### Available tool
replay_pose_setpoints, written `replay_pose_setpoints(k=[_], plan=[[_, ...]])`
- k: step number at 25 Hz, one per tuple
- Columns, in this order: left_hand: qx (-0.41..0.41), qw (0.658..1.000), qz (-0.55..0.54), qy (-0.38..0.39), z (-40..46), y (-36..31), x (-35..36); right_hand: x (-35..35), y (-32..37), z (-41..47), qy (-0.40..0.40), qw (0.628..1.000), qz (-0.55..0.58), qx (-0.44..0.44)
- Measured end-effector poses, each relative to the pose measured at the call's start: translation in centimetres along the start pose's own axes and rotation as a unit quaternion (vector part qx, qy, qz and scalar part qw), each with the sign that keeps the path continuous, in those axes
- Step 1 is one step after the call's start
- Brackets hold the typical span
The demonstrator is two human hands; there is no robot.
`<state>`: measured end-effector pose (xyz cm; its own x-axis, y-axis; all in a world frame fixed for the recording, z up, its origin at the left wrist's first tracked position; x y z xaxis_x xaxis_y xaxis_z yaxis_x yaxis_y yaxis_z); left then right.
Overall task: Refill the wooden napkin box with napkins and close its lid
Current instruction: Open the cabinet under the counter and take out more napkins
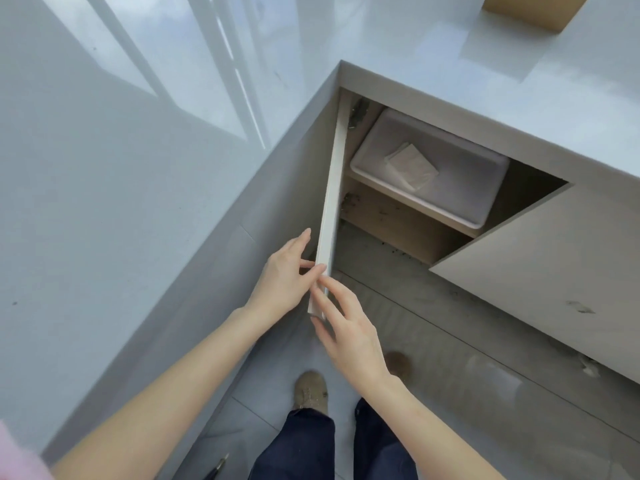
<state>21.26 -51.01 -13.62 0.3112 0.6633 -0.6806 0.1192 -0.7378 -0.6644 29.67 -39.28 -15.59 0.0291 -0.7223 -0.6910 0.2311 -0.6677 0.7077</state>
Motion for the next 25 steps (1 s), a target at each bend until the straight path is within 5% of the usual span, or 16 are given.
replay_pose_setpoints(k=[7,16,25], plan=[[-0.069,0.991,-0.04,-0.105,-1.2,3.6,-3.1,2.3,1.8,4.0,0.011,0.991,-0.064,-0.116],[-0.055,0.989,-0.022,-0.133,-1.7,4.6,-3.2,2.2,1.7,10.0,0.062,0.99,-0.106,-0.069],[0.015,0.968,0.228,-0.104,-4.3,3.0,-2.3,2.4,2.2,10.8,0.105,0.987,-0.102,-0.059]])
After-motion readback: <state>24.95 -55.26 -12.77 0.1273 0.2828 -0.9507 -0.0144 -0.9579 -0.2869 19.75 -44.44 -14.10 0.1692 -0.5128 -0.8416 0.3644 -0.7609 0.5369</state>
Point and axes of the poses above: each hand's wrist, its own z-axis towards the middle knuckle, its own x-axis out of the palm, y = z × x, the point moved 1 cm from there along z, towards the middle knuckle, and after that the axes turned 4 degrees about z, right-handed, at the moved point
